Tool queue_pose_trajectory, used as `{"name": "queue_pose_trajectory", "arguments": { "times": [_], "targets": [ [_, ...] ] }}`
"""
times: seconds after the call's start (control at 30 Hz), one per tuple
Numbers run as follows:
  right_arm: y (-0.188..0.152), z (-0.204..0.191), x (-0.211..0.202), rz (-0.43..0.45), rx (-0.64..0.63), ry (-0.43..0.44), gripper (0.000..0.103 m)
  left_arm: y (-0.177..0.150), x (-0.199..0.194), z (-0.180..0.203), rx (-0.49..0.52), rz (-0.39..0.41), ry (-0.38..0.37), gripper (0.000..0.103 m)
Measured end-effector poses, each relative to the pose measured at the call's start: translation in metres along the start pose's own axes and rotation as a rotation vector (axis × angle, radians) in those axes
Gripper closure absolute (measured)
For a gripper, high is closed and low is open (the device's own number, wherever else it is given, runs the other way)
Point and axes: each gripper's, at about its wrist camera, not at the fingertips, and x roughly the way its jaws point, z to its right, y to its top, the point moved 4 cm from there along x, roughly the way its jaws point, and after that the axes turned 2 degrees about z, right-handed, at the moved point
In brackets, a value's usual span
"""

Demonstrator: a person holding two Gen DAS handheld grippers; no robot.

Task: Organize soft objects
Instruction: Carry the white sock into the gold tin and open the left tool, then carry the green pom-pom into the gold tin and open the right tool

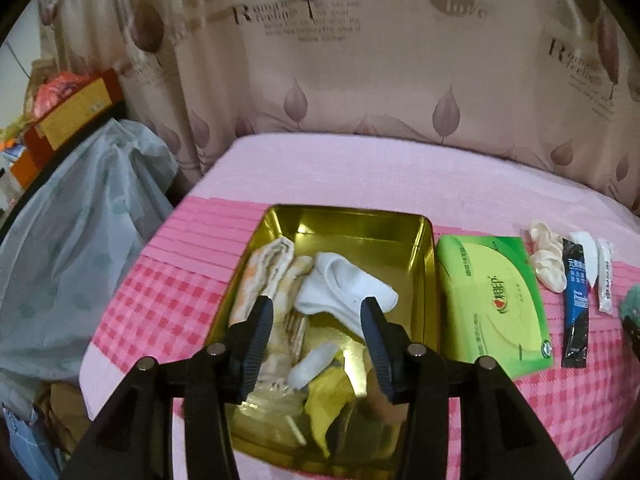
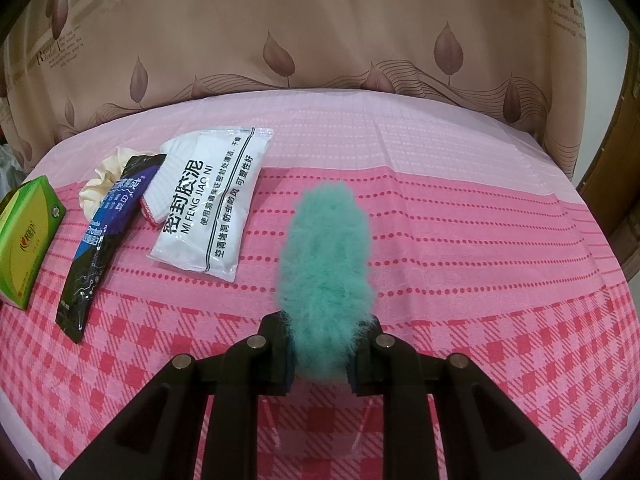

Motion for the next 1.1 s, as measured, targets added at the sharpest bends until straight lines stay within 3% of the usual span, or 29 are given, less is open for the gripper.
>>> {"name": "queue_pose_trajectory", "arguments": {
  "times": [0.3,0.73,0.93,1.1],
  "targets": [
    [-0.002,-0.001,0.000,-0.001,-0.011,-0.013,0.084,-0.016,-0.033,0.006,0.052,0.081,0.027,0.055],
    [-0.005,-0.008,-0.010,0.033,-0.033,-0.023,0.087,-0.030,-0.035,-0.010,0.049,0.119,0.050,0.055],
    [-0.005,-0.017,-0.028,0.045,-0.024,-0.027,0.088,-0.030,-0.038,-0.014,0.040,0.133,0.049,0.055],
    [0.014,-0.037,-0.055,0.090,-0.053,-0.006,0.088,-0.032,-0.036,-0.016,0.041,0.132,0.064,0.054]
  ]
}}
